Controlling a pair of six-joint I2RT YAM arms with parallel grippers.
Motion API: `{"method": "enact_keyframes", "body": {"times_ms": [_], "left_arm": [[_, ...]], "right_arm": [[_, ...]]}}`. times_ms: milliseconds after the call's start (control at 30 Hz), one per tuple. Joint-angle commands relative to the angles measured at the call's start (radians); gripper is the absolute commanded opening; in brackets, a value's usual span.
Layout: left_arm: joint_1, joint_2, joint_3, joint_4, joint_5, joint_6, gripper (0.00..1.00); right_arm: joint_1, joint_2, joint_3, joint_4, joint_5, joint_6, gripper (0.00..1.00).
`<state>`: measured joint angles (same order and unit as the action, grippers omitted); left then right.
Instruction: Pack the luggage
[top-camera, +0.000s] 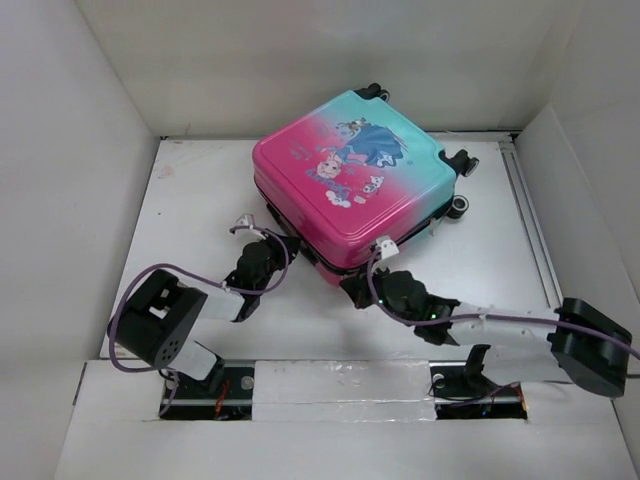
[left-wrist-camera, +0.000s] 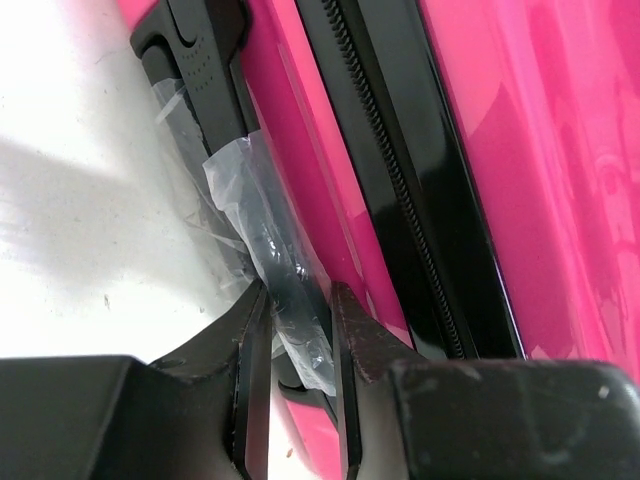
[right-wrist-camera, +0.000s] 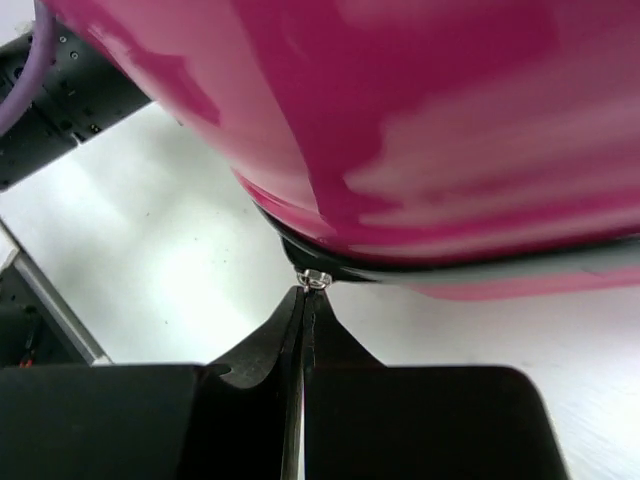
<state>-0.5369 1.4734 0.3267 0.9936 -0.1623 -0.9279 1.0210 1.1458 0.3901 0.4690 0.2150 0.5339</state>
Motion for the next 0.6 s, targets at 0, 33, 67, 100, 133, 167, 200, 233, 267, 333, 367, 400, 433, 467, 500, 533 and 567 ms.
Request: {"method": "enact_keyframes", "body": {"times_ms": [0,33,67,100,133,167,200,233,267,333,367,400,433,467,500,533,567], "left_arm": [[-0.075,-0.013,-0.003,0.117,0.038,0.012,0.00],[-0.095,-0.013,-0.003,0.117,0.038,0.012,0.00],[-0.095,-0.022,-0.003,0.105,0.038,0.012,0.00],[-0.107,-0.022,-0.003,0.105,0.038,0.012,0.00],[-0.107,-0.031,-0.003,0.105,0.038,0.012,0.00],[-0.133,-0.044,-0.003,0.105,0.038,0.012,0.00],[-0.143,-0.044,-0.012,0.105,0.027,0.012,0.00],[-0.152,-0.053,-0.012,0.105,0.018,0.012,0.00],[-0.164,-0.053,-0.012,0.105,0.018,0.023,0.00],[-0.164,-0.053,-0.021,0.096,0.018,0.023,0.00],[-0.164,-0.062,-0.031,0.096,0.018,0.023,0.00],[-0.164,-0.062,-0.031,0.111,0.018,0.023,0.00],[-0.164,-0.062,-0.046,0.135,0.029,0.014,0.00],[-0.164,-0.062,-0.057,0.146,0.041,0.014,0.00],[-0.164,-0.062,-0.057,0.146,0.041,0.005,0.00],[-0.173,-0.062,-0.057,0.158,0.050,0.004,0.00],[-0.173,-0.062,-0.057,0.158,0.041,0.004,0.00]], "right_arm": [[0.140,0.083,0.107,-0.030,0.025,0.058,0.00],[0.178,0.106,0.165,-0.030,0.049,0.058,0.00],[0.195,0.150,0.193,-0.044,0.069,0.058,0.00],[0.208,0.172,0.217,-0.044,0.090,0.049,0.00],[0.217,0.192,0.239,-0.053,0.128,0.049,0.00],[0.217,0.210,0.274,-0.053,0.142,0.049,0.00],[0.217,0.241,0.289,-0.053,0.156,0.038,0.00],[0.217,0.255,0.306,-0.044,0.182,0.023,0.00],[0.217,0.265,0.343,-0.044,0.193,0.014,0.00],[0.217,0.298,0.381,-0.053,0.193,0.000,0.00],[0.217,0.308,0.416,-0.053,0.184,-0.011,0.00],[0.217,0.321,0.435,-0.053,0.184,-0.011,0.00],[0.217,0.348,0.453,-0.062,0.173,-0.011,0.00],[0.217,0.359,0.469,-0.072,0.173,-0.011,0.00],[0.217,0.371,0.495,-0.072,0.164,-0.011,0.00],[0.217,0.403,0.506,-0.072,0.164,-0.011,0.00],[0.217,0.417,0.518,-0.072,0.191,0.000,0.00]]}}
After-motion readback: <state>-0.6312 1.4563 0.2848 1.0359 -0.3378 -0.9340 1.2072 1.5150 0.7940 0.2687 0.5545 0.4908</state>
